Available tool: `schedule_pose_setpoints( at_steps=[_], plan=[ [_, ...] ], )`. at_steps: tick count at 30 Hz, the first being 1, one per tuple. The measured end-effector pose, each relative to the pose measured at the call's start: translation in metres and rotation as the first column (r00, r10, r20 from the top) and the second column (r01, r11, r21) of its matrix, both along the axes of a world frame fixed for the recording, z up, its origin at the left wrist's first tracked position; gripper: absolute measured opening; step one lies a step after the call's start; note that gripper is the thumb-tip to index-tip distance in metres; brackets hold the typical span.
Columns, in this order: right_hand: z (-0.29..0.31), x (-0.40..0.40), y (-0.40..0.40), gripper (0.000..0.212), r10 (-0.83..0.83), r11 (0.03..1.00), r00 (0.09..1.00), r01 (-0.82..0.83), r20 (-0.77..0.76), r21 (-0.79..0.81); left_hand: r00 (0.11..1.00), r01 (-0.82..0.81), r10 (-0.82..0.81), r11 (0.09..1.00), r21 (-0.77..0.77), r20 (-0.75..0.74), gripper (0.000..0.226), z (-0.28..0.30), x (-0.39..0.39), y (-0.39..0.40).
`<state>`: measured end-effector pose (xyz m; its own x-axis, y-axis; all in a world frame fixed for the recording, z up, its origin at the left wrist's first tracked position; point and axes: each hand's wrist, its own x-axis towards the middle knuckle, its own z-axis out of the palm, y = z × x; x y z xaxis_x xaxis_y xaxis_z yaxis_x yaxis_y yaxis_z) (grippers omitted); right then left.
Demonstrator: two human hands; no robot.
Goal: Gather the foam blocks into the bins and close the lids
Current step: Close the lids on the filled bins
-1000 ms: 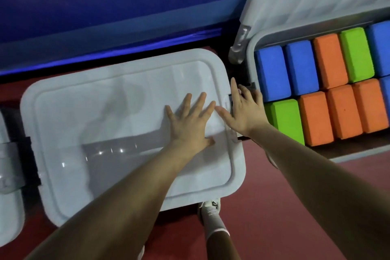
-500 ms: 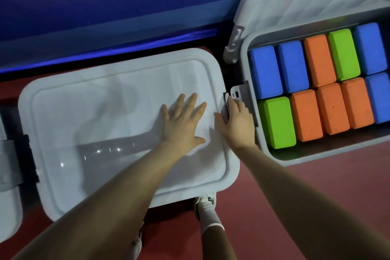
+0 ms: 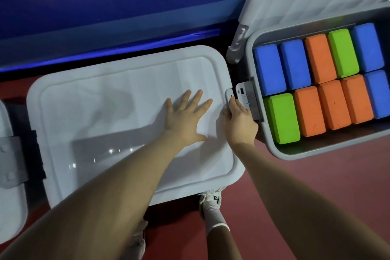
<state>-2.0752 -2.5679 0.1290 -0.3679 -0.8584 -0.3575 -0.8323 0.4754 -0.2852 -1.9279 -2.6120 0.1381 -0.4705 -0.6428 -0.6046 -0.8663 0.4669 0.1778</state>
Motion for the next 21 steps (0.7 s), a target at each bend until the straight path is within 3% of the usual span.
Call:
schedule_pose_setpoints(
  at_steps=[3, 6, 13, 16, 21],
  plan=[
    [0.008, 0.004, 0.005, 0.044, 0.106, 0.990, 0.991, -0.113, -0.083, -0.079, 0.999, 0.018, -0.019, 0.999, -0.036, -0.038, 0.092, 0.004, 0.019, 0.001],
    [0.012, 0.029, 0.015, 0.047, 0.266, 0.938, 0.957, -0.285, -0.118, -0.195, 0.987, -0.139, 0.132, 0.986, -0.086, -0.090, 0.078, 0.011, 0.056, 0.009],
    [0.017, 0.153, 0.013, 0.042, 0.541, 0.835, 0.838, -0.525, 0.071, -0.167, 0.897, -0.435, 0.383, 0.856, -0.280, -0.221, 0.064, 0.019, 0.199, 0.048],
    [0.012, 0.212, 0.009, 0.042, 0.658, 0.751, 0.747, -0.642, 0.092, -0.157, 0.869, -0.495, 0.459, 0.798, -0.343, -0.185, 0.060, 0.019, 0.257, 0.066],
    [0.008, 0.288, 0.013, 0.052, 0.739, 0.670, 0.658, -0.741, 0.146, -0.052, 0.857, -0.506, 0.513, 0.816, -0.280, -0.051, 0.072, 0.003, 0.334, 0.089]
  ],
)
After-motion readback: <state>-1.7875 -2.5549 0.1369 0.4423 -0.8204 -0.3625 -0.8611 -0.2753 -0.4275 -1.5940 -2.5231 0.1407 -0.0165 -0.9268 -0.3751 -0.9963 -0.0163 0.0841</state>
